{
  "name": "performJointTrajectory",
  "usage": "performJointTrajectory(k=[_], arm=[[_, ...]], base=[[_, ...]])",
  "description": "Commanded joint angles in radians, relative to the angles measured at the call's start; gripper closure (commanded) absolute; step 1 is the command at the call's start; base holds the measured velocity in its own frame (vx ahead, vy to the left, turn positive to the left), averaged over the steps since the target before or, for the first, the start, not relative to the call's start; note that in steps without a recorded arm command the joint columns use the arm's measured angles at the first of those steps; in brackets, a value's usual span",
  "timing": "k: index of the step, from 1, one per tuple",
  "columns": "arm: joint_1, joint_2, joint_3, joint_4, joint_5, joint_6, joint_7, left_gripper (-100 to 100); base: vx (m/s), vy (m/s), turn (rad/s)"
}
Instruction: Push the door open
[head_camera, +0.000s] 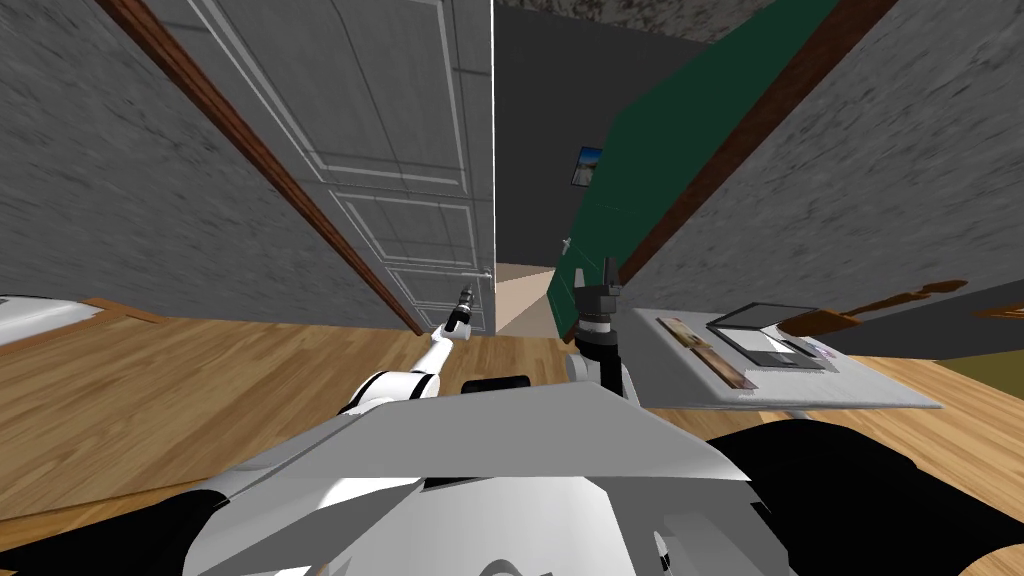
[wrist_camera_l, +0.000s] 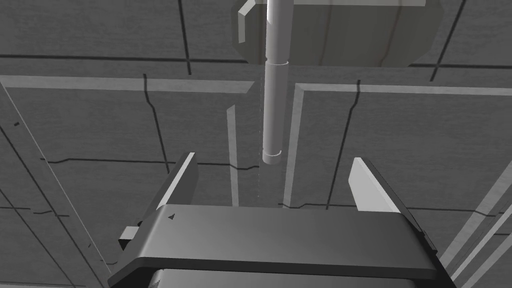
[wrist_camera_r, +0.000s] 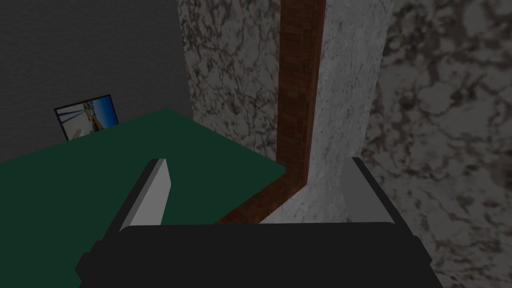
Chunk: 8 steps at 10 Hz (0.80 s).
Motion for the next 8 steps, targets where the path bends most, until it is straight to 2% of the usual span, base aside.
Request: performJointTrajectory(k=[1, 3, 5, 8], arm=[[0.0, 0.017, 0.002, 0.001, 0.001, -0.001, 0.0, -100], [0.0, 0.029, 0.005, 0.003, 0.002, -0.002, -0.001, -100], [0.0, 0.033, 0.009, 0.005, 0.003, -0.003, -0.002, -100], [0.001, 0.024, 0.013, 0.008, 0.005, -0.005, -0.003, -100]], base=[[0.089, -0.015, -0.021], [0.2, -0.025, -0.026], [0.2, -0.019, -0.021], [0.174, -0.016, -0.021]])
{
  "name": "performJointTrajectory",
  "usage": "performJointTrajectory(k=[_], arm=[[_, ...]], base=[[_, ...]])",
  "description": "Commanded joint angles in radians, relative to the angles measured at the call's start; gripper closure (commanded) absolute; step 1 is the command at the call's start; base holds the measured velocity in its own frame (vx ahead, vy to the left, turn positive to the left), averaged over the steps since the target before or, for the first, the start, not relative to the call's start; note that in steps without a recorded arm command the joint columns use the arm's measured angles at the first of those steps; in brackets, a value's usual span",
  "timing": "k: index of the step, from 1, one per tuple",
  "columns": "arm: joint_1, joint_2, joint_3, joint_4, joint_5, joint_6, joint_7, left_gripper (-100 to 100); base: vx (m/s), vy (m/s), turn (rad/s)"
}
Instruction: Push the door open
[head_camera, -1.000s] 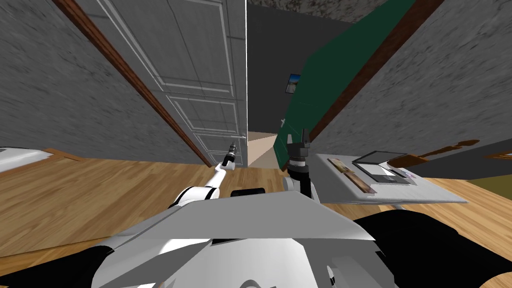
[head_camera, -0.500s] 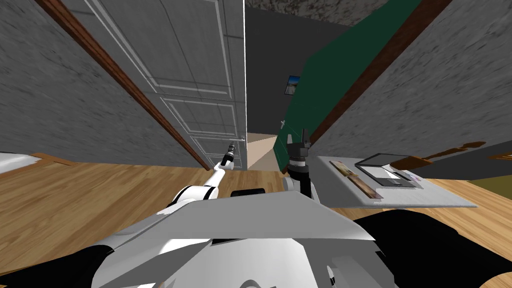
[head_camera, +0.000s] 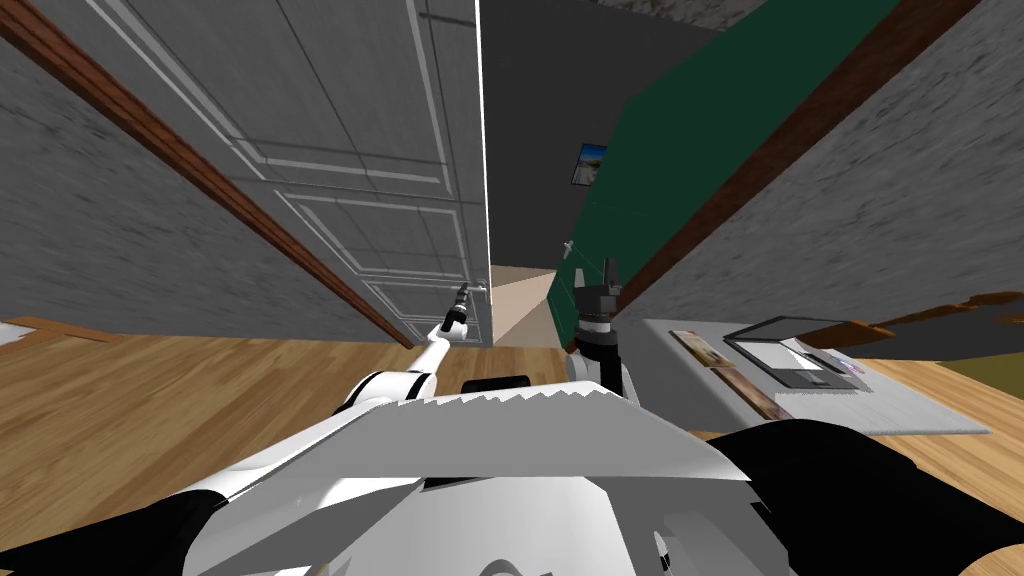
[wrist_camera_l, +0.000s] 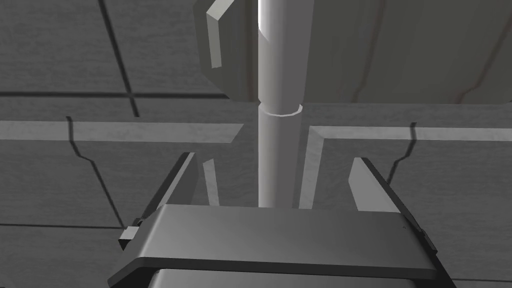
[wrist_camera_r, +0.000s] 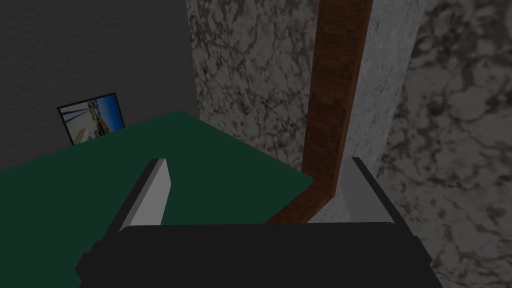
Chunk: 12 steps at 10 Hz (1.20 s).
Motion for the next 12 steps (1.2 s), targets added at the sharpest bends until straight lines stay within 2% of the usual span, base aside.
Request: performJointTrajectory(k=[1, 2, 3, 8, 9, 12], arm=[[0.0, -0.011, 0.003, 0.0, 0.001, 0.0, 0.0, -100], [0.003, -0.006, 0.001, -0.003, 0.0, 0.001, 0.0, -100], [0.003, -0.006, 0.001, -0.003, 0.0, 0.001, 0.0, 100], [0.003, -0.006, 0.001, -0.003, 0.0, 0.001, 0.0, 100], [0.0, 0.008, 0.015, -0.004, 0.005, 0.001, -0.003, 100], [0.002, 0.023, 0.035, -0.003, 0.012, 0.001, -0.009, 100]], base=[[0.188, -0.01, -0.02], [0.087, -0.001, -0.003], [-0.015, -0.001, 0.004], [-0.008, 0.001, -0.004], [0.094, -0.044, 0.029], [0.16, -0.086, 0.047]])
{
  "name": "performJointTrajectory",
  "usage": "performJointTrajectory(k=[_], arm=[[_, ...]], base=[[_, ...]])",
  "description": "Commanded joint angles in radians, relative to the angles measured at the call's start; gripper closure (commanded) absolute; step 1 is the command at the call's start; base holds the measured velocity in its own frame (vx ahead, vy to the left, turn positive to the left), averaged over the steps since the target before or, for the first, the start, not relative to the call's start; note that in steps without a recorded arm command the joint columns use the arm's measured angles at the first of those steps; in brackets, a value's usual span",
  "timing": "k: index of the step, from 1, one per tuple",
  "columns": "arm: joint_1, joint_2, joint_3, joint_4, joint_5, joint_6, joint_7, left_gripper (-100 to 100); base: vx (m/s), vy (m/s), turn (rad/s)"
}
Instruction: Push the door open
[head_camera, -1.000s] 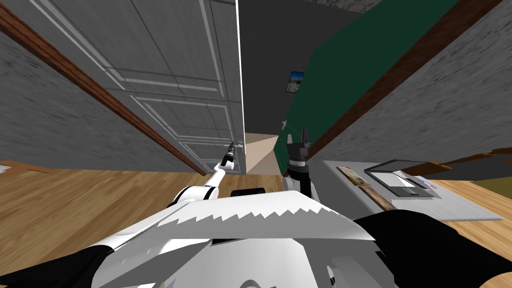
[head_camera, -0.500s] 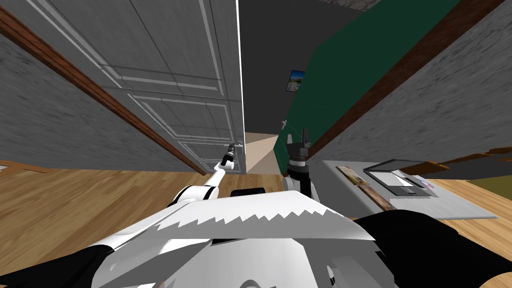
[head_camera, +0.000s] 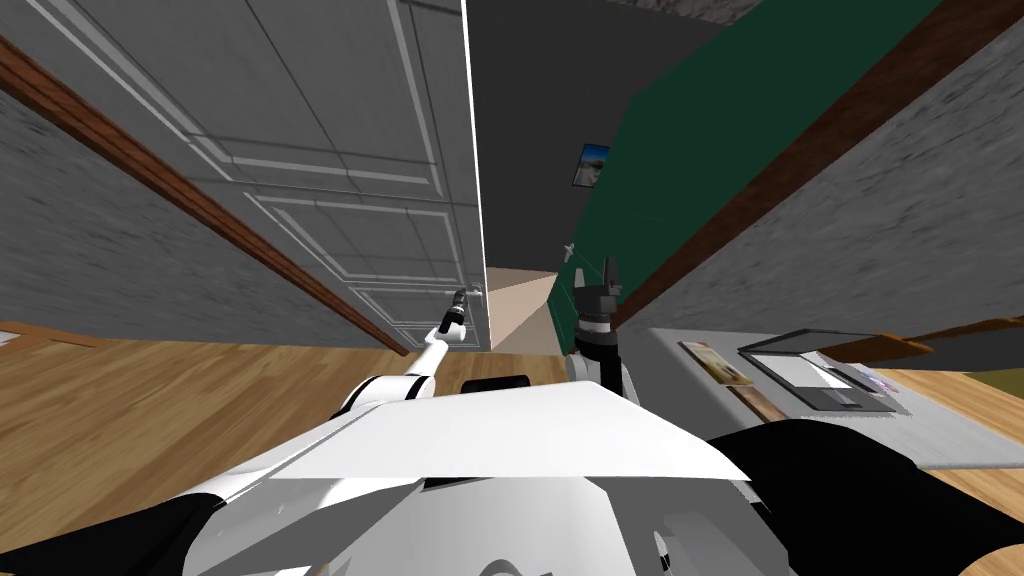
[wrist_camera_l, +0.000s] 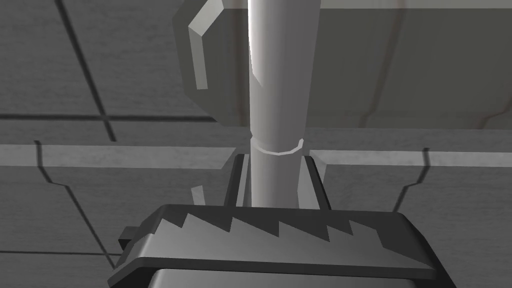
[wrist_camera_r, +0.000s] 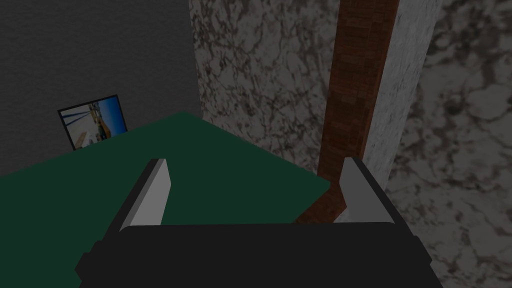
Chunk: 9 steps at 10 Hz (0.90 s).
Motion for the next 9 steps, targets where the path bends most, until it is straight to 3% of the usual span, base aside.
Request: performJointTrajectory(k=[1, 9], arm=[[-0.025, 0.027, 0.019, 0.026, 0.007, -0.02, 0.001, 100], [-0.017, 0.071, 0.103, 0.034, 0.034, -0.021, -0.022, 100]], base=[[0.218, -0.091, 0.068], [0.193, -0.108, 0.061]])
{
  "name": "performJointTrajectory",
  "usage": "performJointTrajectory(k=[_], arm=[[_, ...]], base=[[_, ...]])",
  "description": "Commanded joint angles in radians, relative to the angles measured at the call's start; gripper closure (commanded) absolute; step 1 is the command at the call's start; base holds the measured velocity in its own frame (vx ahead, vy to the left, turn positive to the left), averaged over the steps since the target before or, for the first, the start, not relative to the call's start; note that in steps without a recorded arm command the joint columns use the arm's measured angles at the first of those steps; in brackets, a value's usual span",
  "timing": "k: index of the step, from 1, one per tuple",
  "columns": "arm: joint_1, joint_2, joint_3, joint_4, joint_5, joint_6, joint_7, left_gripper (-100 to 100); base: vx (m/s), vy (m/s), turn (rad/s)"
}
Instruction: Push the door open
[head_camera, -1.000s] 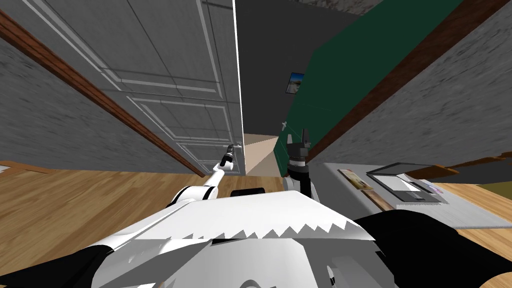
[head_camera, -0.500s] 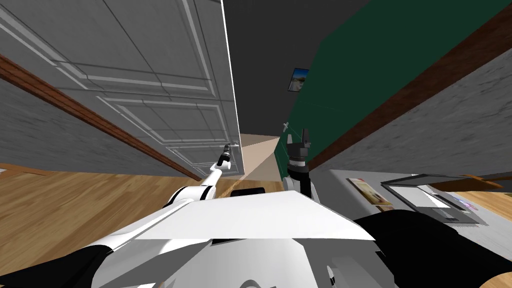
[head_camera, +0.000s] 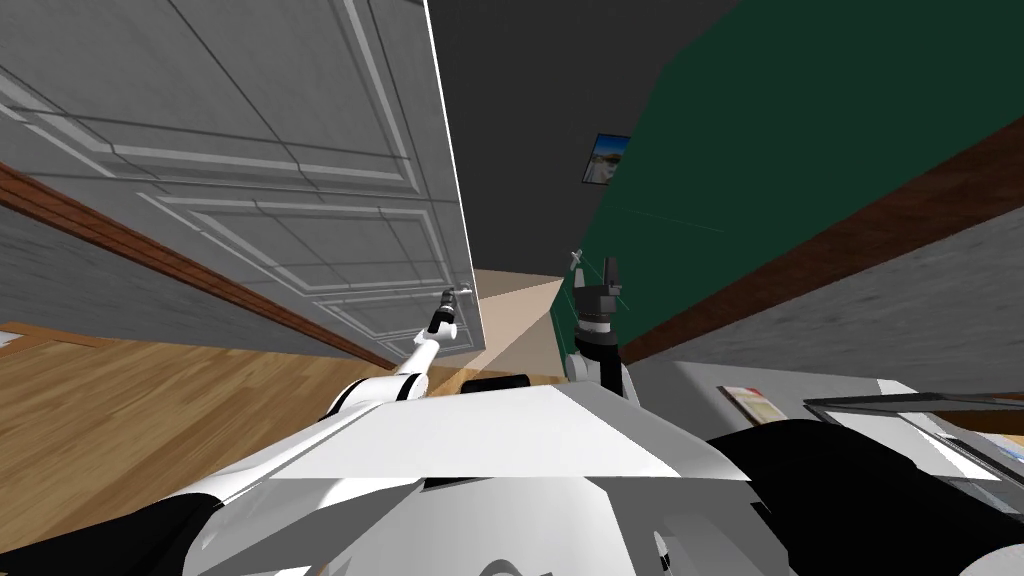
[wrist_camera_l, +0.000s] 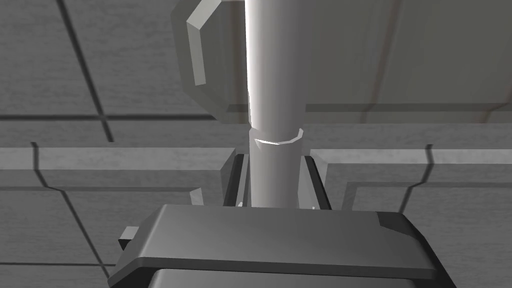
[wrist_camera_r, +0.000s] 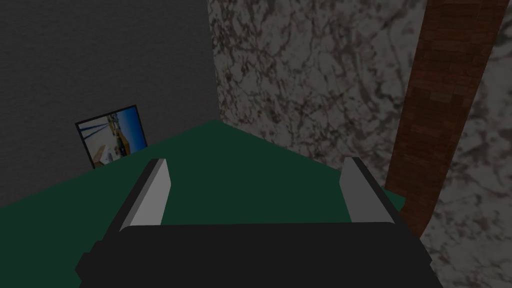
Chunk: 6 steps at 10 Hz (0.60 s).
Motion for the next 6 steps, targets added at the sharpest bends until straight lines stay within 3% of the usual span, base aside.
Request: performJointTrajectory(k=[1, 3, 4, 6], arm=[[-0.017, 0.024, 0.032, 0.028, 0.01, -0.019, -0.007, 100], [-0.017, 0.024, 0.032, 0.028, 0.01, -0.019, -0.007, 100], [-0.015, 0.033, 0.055, 0.03, 0.017, -0.019, -0.013, 100], [-0.014, 0.035, 0.06, 0.03, 0.019, -0.019, -0.015, 100]], base=[[0.183, -0.16, 0.063], [0.072, -0.048, 0.035], [0.136, -0.098, 0.039], [0.129, -0.091, 0.07]])
